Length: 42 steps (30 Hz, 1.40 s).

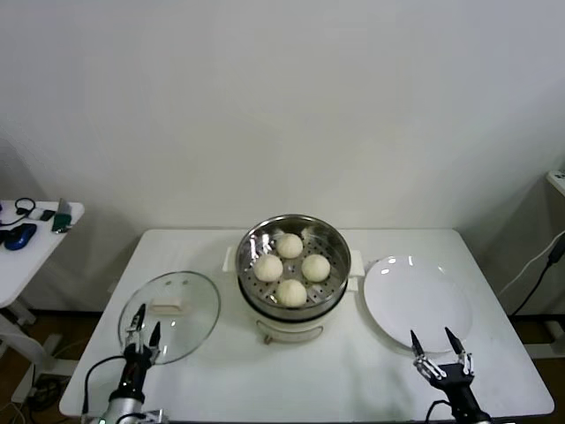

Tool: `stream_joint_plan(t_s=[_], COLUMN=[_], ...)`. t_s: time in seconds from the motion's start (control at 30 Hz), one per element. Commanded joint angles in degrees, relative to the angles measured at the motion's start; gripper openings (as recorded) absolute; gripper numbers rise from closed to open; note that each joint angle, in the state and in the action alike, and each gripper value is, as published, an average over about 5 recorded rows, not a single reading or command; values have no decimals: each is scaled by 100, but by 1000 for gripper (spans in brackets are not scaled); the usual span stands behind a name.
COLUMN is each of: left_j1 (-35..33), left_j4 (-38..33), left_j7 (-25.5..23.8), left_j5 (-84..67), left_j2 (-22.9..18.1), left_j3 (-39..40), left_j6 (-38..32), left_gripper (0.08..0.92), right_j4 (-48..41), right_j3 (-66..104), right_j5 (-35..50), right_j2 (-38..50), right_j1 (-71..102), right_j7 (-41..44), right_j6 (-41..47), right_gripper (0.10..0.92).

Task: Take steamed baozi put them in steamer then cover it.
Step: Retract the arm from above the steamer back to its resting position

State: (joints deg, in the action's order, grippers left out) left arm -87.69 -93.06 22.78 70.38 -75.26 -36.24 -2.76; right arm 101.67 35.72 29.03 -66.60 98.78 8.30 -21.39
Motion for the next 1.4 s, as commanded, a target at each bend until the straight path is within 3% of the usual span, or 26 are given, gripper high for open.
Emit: stream_joint_plan(t_s=[0.03,0.77,1.4], left_j1=[960,1771,1603], left_j4=[1274,1738,1694], left_j7=[112,-161,-162], left_j5=[977,1000,1094], left_j2=[122,205,105], left_j3=[123,343,282], left_j6=[69,230,309], left_gripper=[823,807,281], right_j4=[52,-75,-49], right_j3=[3,-20,-20], right_j5=[-76,-257,-282], right_j2=[-160,-283,-261], right_j1=[177,269,230], right_j7=[-23,-120,-143], right_j6=[-79,-226,-214], right_gripper=[823,823,823])
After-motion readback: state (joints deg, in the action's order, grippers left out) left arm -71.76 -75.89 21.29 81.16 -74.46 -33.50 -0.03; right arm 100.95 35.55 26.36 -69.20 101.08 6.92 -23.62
